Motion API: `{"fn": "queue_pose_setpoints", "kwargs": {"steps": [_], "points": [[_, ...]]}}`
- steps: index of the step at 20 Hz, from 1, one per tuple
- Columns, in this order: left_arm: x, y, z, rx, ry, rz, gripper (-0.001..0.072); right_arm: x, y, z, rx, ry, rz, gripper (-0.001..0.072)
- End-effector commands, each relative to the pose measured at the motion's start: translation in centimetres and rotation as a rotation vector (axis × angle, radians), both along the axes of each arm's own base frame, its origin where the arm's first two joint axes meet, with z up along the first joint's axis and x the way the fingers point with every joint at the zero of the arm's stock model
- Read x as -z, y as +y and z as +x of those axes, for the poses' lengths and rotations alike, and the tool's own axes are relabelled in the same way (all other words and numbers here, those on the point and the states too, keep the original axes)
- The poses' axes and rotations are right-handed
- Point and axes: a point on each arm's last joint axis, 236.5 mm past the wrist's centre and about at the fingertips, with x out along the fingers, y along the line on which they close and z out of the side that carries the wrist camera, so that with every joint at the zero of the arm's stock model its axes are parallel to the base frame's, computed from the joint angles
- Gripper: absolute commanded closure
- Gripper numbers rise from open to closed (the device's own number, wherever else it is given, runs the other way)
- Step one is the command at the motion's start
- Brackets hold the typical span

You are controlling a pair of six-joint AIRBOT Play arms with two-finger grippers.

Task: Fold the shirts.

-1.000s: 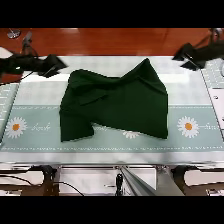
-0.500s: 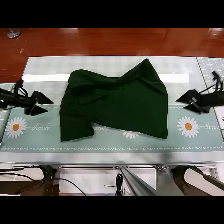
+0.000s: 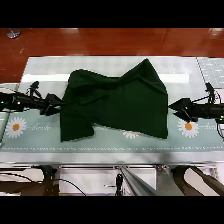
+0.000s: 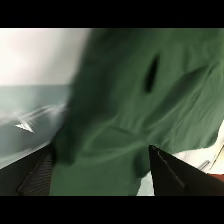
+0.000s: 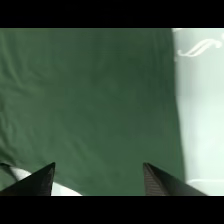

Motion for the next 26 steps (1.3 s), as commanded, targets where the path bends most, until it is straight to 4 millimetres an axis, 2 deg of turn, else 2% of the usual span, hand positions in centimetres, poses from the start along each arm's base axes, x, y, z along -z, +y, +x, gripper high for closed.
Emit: {"fn": "queue_pose_setpoints", "kwargs": {"steps": [1, 2, 3, 5, 6, 8, 12, 14, 21, 24, 26], "points": [[0.8, -1.4, 0.3, 0.051, -0.024, 0.034, 0.0352, -0.5, 0.7, -0.1, -0.006, -0.004, 0.034, 0.0086], [0.6, -1.5, 0.3, 0.056, -0.025, 0.03, 0.0683, 0.1, 0.2, -0.7, -0.011, 0.025, 0.002, 0.0086], [0.4, -1.5, 0.3, 0.061, -0.024, 0.025, 0.0691, 1.4, -0.9, -1.9, -0.014, 0.09, -0.057, 0.0086], [-0.1, -1.6, 0.2, 0.075, -0.023, 0.013, 0.0691, 3.8, -2.7, -5.6, -0.039, 0.258, -0.159, 0.0086], [-0.2, -1.7, 0.2, 0.079, -0.022, 0.009, 0.0691, 4.4, -2.8, -7.4, -0.061, 0.326, -0.168, 0.0087], [-0.3, -1.6, 0.2, 0.079, -0.024, 0.01, 0.0691, 5.2, -1.4, -9.8, -0.09, 0.404, -0.116, 0.0086], [-0.3, -1.7, 0.2, 0.079, -0.023, 0.01, 0.0691, 7.1, 0.5, -12.5, -0.103, 0.469, -0.054, 0.0086], [-0.3, -1.6, 0.2, 0.079, -0.024, 0.01, 0.0691, 7.3, 0.9, -12.4, -0.097, 0.46, -0.04, 0.0087], [-0.1, -1.6, 0.5, 0.066, -0.028, 0.021, 0.0691, 8.3, 1.2, -8.9, -0.01, 0.376, 0.011, 0.0088], [-0.1, -1.6, 0.5, 0.066, -0.028, 0.021, 0.0691, 8.3, 3.9, -7.5, -0.061, 0.335, 0.074, 0.0087], [-0.1, -1.6, 0.5, 0.068, -0.026, 0.019, 0.0691, 8.8, 5.4, -6.6, -0.102, 0.323, 0.042, 0.011]]}}
